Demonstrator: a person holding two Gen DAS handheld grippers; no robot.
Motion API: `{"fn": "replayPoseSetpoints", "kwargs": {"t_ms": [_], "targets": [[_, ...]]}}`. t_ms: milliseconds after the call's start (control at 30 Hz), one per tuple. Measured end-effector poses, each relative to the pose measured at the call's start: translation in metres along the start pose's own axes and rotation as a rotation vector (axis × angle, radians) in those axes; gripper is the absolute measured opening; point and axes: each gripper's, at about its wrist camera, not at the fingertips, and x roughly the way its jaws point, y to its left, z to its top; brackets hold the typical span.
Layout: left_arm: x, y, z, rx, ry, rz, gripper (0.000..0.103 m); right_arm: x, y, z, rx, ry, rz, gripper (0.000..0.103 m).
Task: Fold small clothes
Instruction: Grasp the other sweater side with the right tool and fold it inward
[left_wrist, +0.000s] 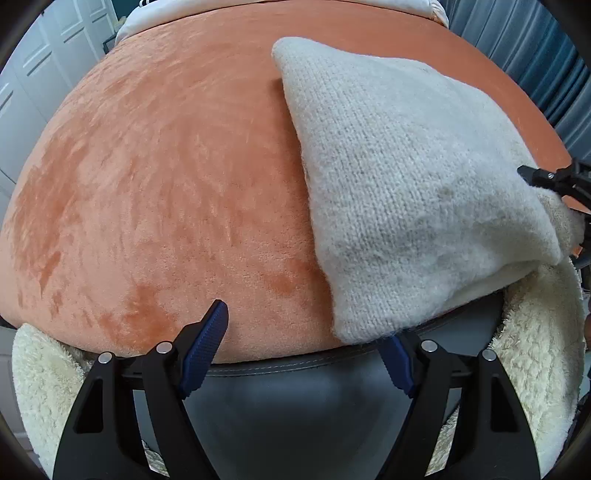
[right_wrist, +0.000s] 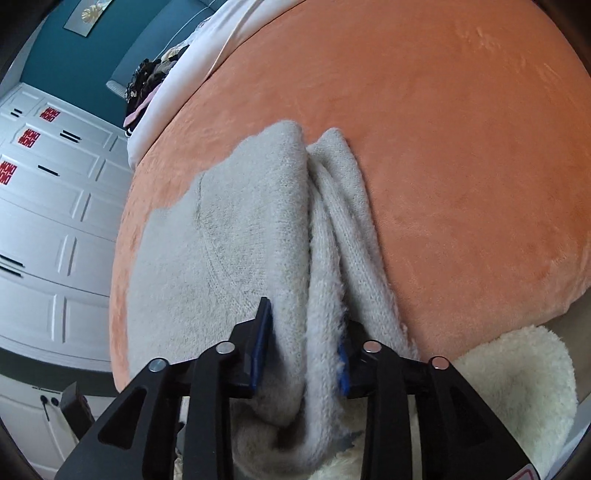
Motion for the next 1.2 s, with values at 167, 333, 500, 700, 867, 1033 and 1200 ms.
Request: {"fn": "replayPoseSetpoints", "kwargs": {"t_ms": [167, 333, 500, 700, 867, 1033, 1200], "targets": [[-0.005, -0.003, 0.0, -0.01, -0.001, 0.003, 0.075, -0.042, -0.006, -0.007, -0.033, -0.033, 0.006, 0.062], [-0.01, -0.004, 0.003, -0.018, -0.014, 0.002, 0.075, -0.041, 0.005, -0.016, -0.122, -0.031, -0.067, 0.07], [-0.016, -0.004, 0.006, 0.001, -0.043, 0.002, 0.075, -0.023, 0.001, -0.021, -0.133, -0.001, -0.137, 0.07], [-0.024, -0.001, 0.008, -0.007, -0.061, -0.072, 0.075, -0.015, 0.021, -0.015, -0.17, 0.016, -0.153, 0.06], [-0.024, -0.012, 0.004, 0.049, -0.077, -0.104, 0.086, -0.025, 0.052, -0.005, -0.198, 0.01, -0.12, 0.028], [-0.023, -0.014, 0.006, 0.037, -0.099, -0.109, 0.087, -0.046, 0.098, 0.008, -0.229, 0.002, 0.01, 0.022], [-0.016, -0.002, 0.009, -0.014, -0.089, -0.086, 0.086, -0.062, 0.158, 0.013, -0.239, 0.053, 0.288, 0.021]]}}
